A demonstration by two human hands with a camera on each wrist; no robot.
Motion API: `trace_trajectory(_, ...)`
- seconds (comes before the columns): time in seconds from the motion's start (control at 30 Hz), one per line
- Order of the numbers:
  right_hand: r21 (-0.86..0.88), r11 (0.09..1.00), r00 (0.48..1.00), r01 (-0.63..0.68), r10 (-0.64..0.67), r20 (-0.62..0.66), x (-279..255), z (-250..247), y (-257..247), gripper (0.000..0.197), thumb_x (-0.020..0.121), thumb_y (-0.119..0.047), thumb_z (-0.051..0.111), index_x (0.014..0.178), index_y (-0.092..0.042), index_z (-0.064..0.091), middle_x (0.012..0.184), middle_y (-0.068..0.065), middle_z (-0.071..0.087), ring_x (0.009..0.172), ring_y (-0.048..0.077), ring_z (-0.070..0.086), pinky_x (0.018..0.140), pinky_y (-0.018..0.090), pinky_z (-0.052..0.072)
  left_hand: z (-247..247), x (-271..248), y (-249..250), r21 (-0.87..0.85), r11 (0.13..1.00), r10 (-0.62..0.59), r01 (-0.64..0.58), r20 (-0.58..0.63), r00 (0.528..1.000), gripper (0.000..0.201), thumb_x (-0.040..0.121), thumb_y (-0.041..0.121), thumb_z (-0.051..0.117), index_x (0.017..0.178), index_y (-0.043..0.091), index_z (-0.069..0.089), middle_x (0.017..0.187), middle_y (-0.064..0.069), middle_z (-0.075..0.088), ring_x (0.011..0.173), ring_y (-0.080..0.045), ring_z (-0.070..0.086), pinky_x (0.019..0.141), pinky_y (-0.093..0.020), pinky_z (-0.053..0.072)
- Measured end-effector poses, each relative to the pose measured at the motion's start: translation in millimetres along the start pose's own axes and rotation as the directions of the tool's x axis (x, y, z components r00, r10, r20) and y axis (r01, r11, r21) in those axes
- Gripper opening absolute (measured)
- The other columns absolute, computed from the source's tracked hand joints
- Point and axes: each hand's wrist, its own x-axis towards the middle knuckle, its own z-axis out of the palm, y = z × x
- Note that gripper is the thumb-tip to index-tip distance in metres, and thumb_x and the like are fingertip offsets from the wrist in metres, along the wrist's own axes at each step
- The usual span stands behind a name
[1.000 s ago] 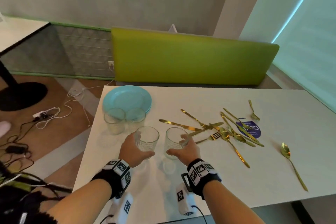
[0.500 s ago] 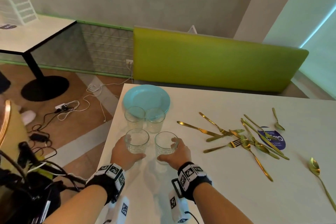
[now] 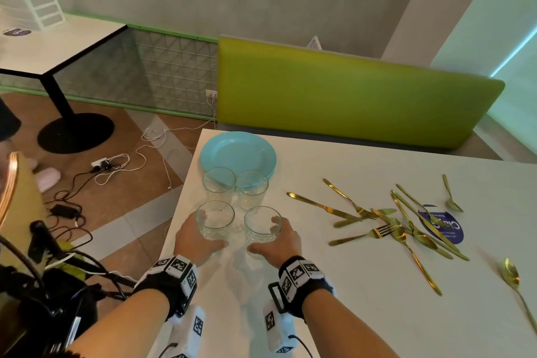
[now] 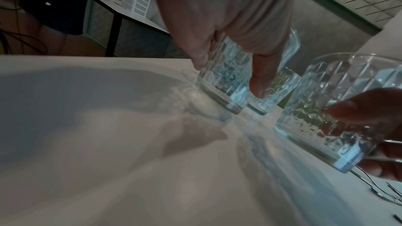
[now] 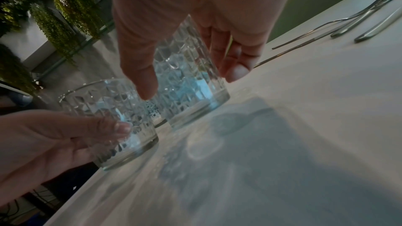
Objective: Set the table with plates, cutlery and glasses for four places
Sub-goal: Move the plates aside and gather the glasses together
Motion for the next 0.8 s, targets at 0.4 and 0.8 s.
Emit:
trace_trajectory(0.4, 0.012, 1.000, 1.000, 0.006, -0.006, 0.022, 5.0, 12.5, -3.8, 0.086, 0.060, -0.028, 0.084, 0.135, -0.022, 0.041, 0.129, 0.002, 0.054, 0.120, 0.018, 0.049, 0.094, 0.021, 0.041, 0.1, 14.7, -9.2, -0.034, 0.999, 0.008, -0.007, 0.033, 0.999, 0.103, 0.052, 0.015, 0.090, 0.140, 0.015, 0.038, 0.140, -0.008, 0.049, 0.129, -0.028, 0.047, 0.107, -0.041, 0.041)
trace_trajectory(0.8, 0.008, 0.999, 0.999, 0.036, -0.036, 0.021, 13.8, 20.0, -2.7, 0.083, 0.062, -0.025, 0.084, 0.133, -0.022, 0.041, 0.126, -0.001, 0.055, 0.120, 0.019, 0.047, 0.092, 0.021, 0.039, 1.8, 24.0, -13.9, 0.088, 0.995, 0.057, -0.055, -0.018, 0.998, 0.094, 0.058, 0.014, 0.088, 0.139, 0.010, 0.040, 0.137, -0.013, 0.049, 0.125, -0.030, 0.049, 0.104, -0.037, 0.042)
